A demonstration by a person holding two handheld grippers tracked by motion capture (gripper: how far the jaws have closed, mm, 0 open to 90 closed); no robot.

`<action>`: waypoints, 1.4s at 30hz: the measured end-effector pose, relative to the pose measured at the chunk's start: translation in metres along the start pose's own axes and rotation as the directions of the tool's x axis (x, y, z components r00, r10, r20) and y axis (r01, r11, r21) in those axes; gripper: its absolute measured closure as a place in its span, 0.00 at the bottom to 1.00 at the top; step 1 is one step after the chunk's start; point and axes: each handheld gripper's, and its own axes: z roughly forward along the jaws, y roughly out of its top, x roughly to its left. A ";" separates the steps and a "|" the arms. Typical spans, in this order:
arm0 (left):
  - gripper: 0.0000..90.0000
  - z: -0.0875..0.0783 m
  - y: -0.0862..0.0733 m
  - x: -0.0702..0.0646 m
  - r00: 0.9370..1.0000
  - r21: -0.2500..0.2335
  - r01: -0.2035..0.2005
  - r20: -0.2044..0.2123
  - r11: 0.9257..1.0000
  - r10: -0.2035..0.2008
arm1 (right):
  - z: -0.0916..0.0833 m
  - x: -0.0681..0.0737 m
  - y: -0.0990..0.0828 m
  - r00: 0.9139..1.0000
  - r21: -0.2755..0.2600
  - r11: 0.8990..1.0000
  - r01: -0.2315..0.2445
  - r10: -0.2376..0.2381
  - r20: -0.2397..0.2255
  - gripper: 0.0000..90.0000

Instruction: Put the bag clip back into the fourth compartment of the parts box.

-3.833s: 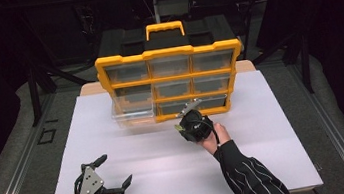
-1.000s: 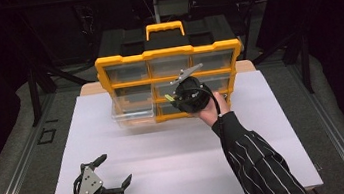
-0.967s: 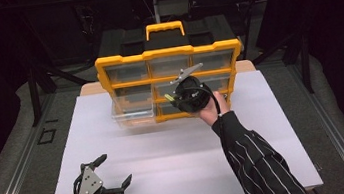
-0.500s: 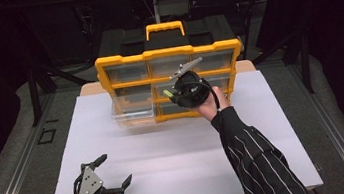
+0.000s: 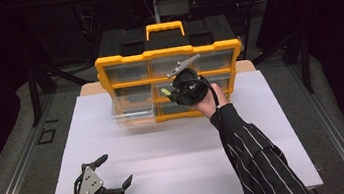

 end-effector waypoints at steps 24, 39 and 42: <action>0.01 -0.001 0.000 0.000 1.000 -0.004 0.000 -0.009 1.000 0.000 | -0.002 0.005 0.028 1.000 -0.016 0.999 0.030 -0.030 0.001 0.90; 0.01 -0.001 0.000 0.000 1.000 0.001 0.001 -0.011 1.000 -0.001 | 0.004 0.012 0.043 0.998 -0.011 0.998 0.060 -0.060 -0.011 0.90; 0.01 -0.001 0.000 0.000 1.000 0.001 0.002 -0.011 1.000 -0.002 | 0.005 0.014 0.047 0.998 -0.010 0.998 0.067 -0.067 -0.018 0.90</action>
